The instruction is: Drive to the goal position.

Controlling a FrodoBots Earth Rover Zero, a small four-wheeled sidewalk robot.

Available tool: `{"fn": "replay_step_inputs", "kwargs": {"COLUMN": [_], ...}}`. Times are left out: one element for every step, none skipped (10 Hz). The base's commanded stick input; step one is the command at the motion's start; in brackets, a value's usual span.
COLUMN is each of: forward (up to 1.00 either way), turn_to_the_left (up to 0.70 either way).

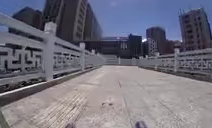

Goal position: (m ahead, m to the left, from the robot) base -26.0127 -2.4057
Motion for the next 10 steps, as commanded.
{"fn": "replay_step_inputs", "kwargs": {"forward": [0.70, 0.70, 0.70, 0.70, 0.70, 0.70, 0.70, 0.70, 0.70, 0.70], "turn_to_the_left": [0.00, 0.00, 0.00, 0.00, 0.00, 0.00, 0.00, 0.00, 0.00, 0.00]}}
